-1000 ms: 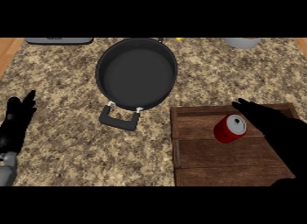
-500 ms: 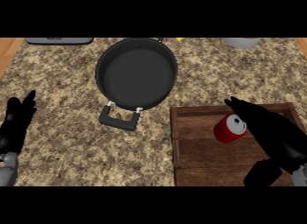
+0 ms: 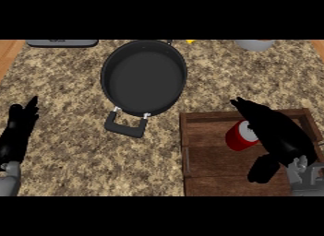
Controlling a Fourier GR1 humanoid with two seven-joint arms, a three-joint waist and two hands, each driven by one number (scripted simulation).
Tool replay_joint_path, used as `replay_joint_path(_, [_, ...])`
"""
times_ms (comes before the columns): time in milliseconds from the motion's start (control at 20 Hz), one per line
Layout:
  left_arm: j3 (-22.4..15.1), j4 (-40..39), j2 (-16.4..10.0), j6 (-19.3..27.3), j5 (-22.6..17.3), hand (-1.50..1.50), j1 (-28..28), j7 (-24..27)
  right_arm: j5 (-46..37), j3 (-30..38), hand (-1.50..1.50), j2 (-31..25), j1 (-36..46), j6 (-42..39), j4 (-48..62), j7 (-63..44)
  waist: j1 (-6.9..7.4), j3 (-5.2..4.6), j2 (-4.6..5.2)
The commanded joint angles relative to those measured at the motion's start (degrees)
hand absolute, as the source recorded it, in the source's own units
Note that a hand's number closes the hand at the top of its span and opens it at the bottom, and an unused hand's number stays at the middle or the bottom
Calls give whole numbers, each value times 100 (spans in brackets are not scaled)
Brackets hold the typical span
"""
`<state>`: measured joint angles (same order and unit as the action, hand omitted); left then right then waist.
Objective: Pick the can from the tray and place it in the pot
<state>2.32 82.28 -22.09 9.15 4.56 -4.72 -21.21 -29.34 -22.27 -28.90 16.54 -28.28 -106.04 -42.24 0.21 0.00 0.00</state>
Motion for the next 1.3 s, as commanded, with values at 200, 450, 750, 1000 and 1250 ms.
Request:
replay_joint_path(200, [305,-16,69,-195,140,0,83,137,-612,145,-150,511,-129,-222,635,303,1,-1,0])
replay_joint_path(450, [308,312,187,-206,384,0,-116,-360,-948,362,-150,694,-157,-337,857,637,-10,0,-2])
replay_joint_path(750, [398,-176,361,-377,443,0,-171,79,-1064,641,-150,857,-225,-591,1038,789,-20,-1,0])
replay_joint_path(1000, [430,348,464,-404,500,0,25,-217,-1529,575,-150,1100,-107,-130,1814,1460,2,0,1])
replay_joint_path(1250, [641,-315,510,-454,578,0,-283,153,-1696,845,-150,1343,104,-249,2076,1466,-9,-1,4])
